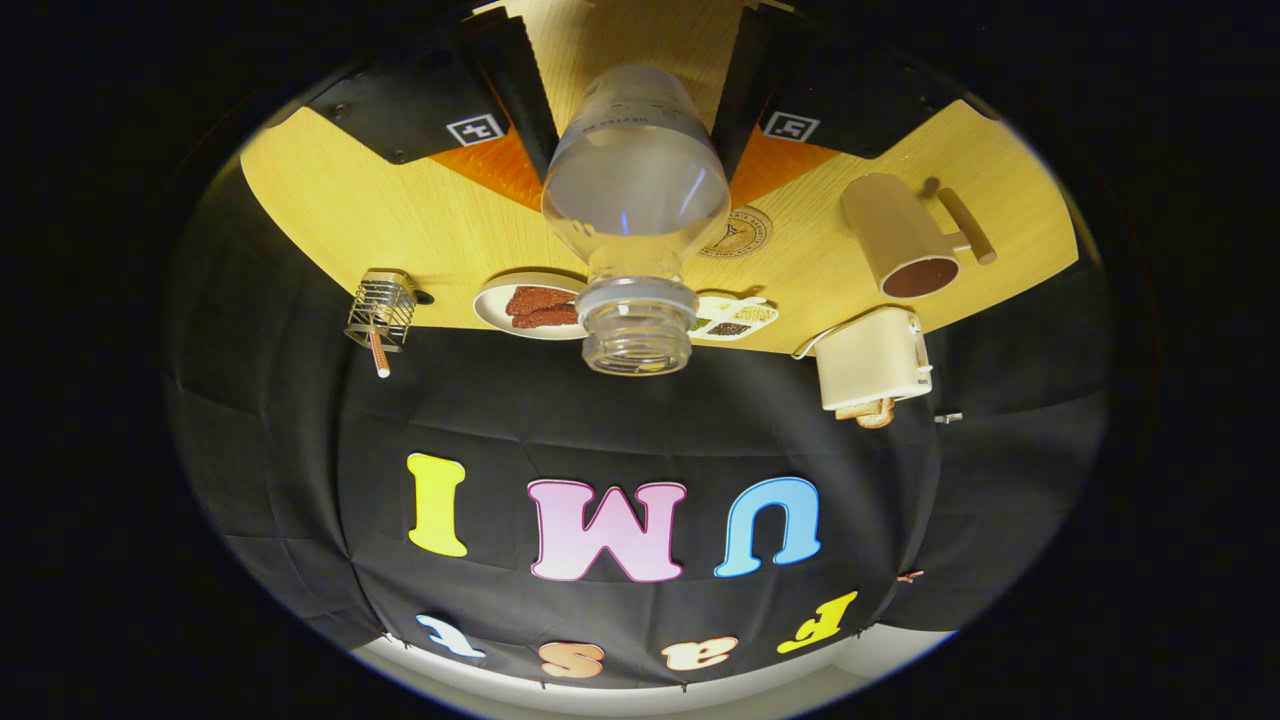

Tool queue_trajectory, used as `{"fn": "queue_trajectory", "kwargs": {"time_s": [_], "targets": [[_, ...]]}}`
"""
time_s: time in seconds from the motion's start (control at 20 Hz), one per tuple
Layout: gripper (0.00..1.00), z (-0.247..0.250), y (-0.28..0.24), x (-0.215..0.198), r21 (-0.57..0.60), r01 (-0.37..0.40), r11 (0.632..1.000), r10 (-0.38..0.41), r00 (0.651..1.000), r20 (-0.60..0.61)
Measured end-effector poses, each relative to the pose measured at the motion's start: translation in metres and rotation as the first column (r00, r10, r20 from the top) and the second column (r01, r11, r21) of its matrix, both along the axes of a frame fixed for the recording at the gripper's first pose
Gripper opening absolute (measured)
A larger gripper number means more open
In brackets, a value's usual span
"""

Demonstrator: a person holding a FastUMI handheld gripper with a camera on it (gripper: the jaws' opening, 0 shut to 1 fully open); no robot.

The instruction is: Take the bottle from table, then pour the juice into the cup, finally place the bottle on the coaster

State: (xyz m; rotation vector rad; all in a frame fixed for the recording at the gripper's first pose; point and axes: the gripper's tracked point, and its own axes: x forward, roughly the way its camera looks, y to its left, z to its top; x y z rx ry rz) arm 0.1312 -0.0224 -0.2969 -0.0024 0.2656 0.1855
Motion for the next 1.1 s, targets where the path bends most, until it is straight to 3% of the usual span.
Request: {"fn": "queue_trajectory", "kwargs": {"time_s": [0.3,0.65,0.8,1.0,1.1], "targets": [[0.76,0.02,0.019,-0.006,-0.097,-0.116,0.989,0.119,0.993,0.027],[0.76,0.049,0.037,0.015,-0.334,-0.165,0.928,0.175,0.985,-0.002],[0.75,0.07,0.047,0.025,-0.441,-0.157,0.884,0.194,0.98,0.041],[0.75,0.075,0.062,0.031,-0.541,-0.173,0.823,0.206,0.979,0.0],[0.75,0.08,0.066,0.037,-0.615,-0.156,0.773,0.198,0.98,0.001]]}}
